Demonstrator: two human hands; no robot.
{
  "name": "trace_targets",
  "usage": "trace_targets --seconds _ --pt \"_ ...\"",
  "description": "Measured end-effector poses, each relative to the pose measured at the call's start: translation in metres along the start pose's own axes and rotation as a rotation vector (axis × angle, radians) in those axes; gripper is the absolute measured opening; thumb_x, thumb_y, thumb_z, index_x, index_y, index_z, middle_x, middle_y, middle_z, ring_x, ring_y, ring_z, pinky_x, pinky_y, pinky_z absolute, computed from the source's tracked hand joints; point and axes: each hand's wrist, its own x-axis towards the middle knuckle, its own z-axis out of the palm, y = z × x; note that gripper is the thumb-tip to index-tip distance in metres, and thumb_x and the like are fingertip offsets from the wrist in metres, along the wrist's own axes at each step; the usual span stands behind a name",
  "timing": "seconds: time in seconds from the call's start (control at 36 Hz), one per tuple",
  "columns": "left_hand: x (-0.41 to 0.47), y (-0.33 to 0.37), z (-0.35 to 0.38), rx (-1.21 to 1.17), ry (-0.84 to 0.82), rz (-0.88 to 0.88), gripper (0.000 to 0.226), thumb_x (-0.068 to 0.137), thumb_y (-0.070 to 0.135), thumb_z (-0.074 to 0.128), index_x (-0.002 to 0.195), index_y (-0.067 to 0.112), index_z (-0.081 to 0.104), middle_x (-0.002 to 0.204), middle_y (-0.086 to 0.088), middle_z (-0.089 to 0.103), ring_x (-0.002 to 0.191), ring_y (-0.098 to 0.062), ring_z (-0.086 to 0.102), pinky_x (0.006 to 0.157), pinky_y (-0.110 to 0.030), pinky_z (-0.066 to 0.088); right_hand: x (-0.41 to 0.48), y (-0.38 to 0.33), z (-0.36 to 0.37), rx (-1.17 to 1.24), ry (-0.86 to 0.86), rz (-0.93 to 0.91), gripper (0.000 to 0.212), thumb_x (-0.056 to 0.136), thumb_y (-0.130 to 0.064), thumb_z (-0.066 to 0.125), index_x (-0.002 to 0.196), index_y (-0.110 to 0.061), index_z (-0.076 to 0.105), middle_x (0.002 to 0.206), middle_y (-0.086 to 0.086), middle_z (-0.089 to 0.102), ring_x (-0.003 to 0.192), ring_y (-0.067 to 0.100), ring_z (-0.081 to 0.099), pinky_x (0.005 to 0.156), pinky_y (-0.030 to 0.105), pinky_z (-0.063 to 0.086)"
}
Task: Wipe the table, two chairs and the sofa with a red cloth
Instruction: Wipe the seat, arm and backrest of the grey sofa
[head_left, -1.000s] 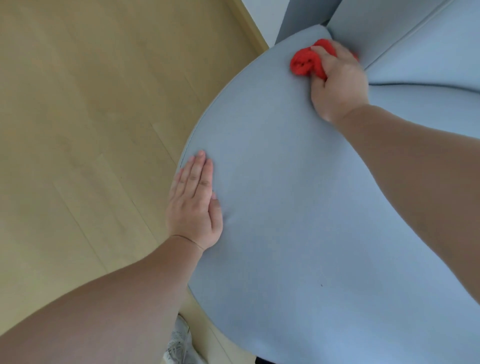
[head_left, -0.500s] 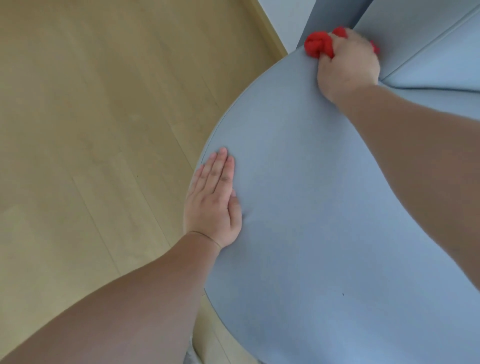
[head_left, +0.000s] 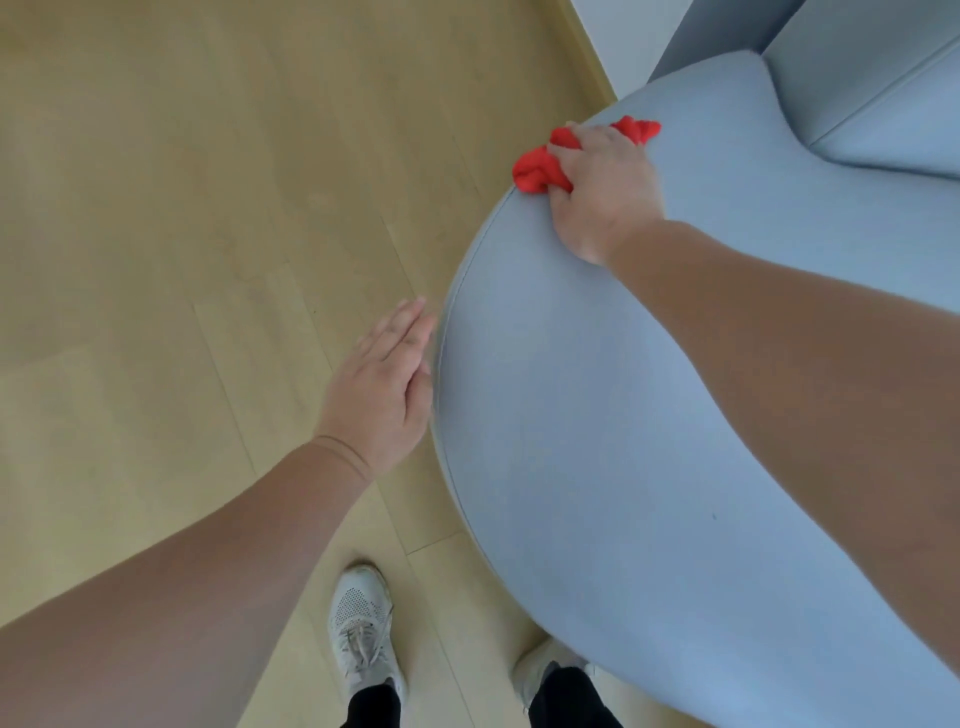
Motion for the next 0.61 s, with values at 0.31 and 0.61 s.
trace_targets --seconds 0.31,0.61 --pt "-0.032 -0.008 -0.009 -0.016 -0.009 -0.029 0.052 0.092 0.019 0.028 0.136 0.0 0.048 0.146 -0.013 0.043 0.137 -0.024 0.036 0.114 -0.038 0.027 -0.053 -0.054 0.011 -0.014 -0.048 -0.113 0.047 0.088 -0.025 0.043 0.131 -0.011 0.058 0.143 0.01 0.048 0.131 0.033 0.04 0.116 0.043 0.019" --pt "-0.051 -0.007 -0.019 -0.031 -0.015 -0.008 0.051 0.091 0.017 0.029 0.134 -0.002 0.049 0.144 -0.015 0.045 0.134 -0.027 0.039 0.11 -0.044 0.034 -0.131 -0.096 0.03 0.06 -0.024 -0.238 0.046 0.076 -0.025 0.048 0.112 -0.009 0.071 0.125 0.01 0.064 0.118 0.037 0.055 0.105 0.051 0.037"
